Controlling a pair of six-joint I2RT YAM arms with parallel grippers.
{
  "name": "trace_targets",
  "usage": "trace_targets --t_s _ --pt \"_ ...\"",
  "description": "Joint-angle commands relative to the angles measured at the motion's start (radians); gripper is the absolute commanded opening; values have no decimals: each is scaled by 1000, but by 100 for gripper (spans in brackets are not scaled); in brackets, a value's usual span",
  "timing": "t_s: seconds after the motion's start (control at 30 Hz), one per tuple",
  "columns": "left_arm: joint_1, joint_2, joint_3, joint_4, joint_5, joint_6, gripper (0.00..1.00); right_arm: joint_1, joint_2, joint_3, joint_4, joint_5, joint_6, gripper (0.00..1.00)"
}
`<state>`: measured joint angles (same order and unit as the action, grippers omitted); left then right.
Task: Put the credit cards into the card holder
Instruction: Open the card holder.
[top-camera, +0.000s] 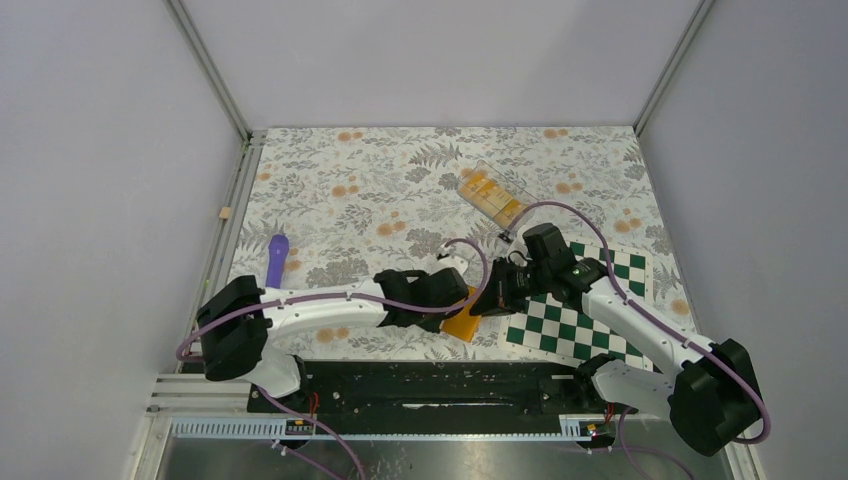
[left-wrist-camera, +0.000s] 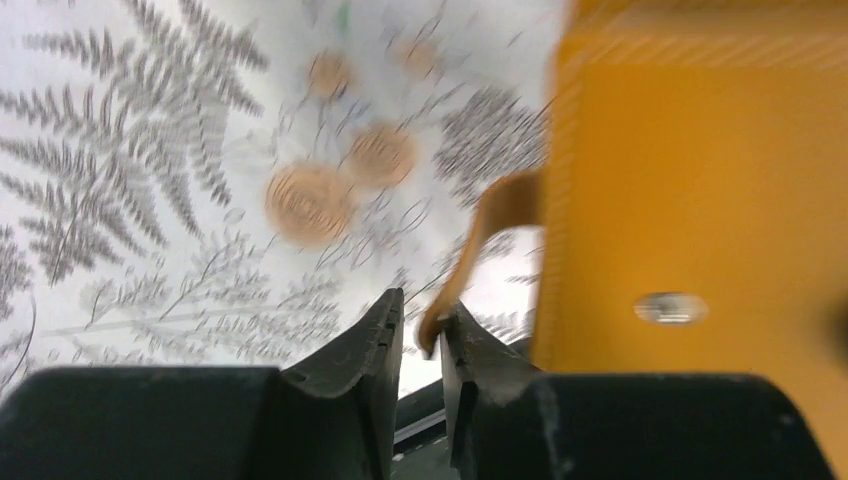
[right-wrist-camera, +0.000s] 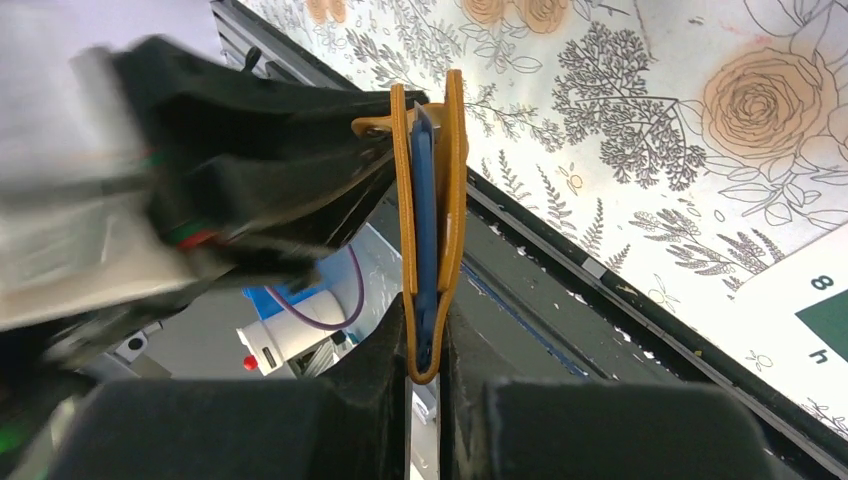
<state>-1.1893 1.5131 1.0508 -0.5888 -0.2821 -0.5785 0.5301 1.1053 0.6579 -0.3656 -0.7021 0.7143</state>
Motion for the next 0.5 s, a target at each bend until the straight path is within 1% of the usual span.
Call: trace_targets --t_s 0.0,0.13,0.17,0.23,0.33,0.37,0.47 --pt "2 -12 -60 -74 -31 -20 20 4 -23 65 -10 -42 -28 0" --pt "2 -33 -80 -95 -64 -47 20 4 -24 64 -19 -45 -41 0" --pt "3 -48 -80 -96 -68 -55 21 4 -23 63 -19 -45 -43 0" --pt "14 -86 -85 -83 -56 -72 31 4 -23 58 -21 -47 -49 0" --pt "58 -169 -109 -15 27 -88 51 3 -23 53 -20 -48 -57 0" --pt "80 -215 -122 16 63 -89 56 4 -23 51 -20 -50 -59 0" --pt "147 -321 -173 126 202 -90 65 3 -22 46 -20 -55 -64 0"
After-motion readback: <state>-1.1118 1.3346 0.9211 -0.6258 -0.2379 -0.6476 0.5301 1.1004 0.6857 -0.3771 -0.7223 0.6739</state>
